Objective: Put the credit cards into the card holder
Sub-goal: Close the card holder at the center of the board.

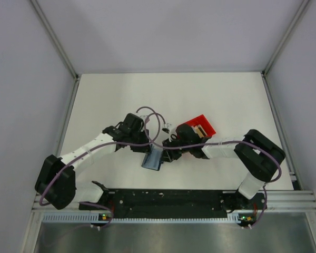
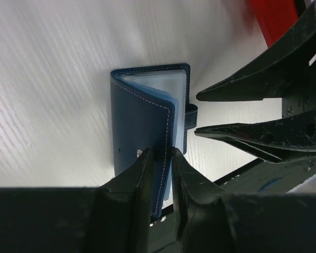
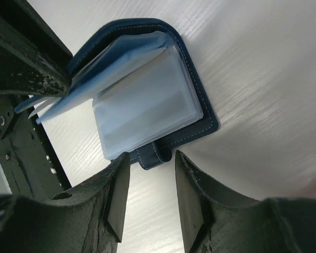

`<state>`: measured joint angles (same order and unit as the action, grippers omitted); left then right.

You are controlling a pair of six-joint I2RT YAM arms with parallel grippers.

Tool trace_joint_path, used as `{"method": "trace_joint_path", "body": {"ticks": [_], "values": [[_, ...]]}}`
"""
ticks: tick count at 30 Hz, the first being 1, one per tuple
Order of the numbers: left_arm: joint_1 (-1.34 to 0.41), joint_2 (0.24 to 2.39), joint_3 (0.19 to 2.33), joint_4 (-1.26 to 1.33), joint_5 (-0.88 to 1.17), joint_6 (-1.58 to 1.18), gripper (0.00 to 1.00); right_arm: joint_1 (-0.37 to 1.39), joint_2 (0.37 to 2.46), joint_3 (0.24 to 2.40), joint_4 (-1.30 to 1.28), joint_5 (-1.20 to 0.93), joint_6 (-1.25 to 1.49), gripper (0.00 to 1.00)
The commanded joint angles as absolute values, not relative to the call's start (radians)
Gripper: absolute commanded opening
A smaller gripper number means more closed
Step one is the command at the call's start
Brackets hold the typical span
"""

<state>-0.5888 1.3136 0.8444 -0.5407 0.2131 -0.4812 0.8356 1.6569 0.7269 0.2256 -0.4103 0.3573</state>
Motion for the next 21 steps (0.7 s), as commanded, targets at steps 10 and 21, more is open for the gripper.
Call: {"method": "trace_joint_path", "body": {"ticks": [10, 21], "values": [[-0.594, 1.250, 0.716, -0.353, 0.392, -0.557, 0.42, 0.839, 1.641, 0.684, 0.350, -0.416, 0.328, 0.39], [-0.598, 1.184, 0.761, -0.446, 0.246, -0.540, 0.47, 0.838, 1.519, 0.377, 0.837, -0.400, 0.121, 0.40]]}}
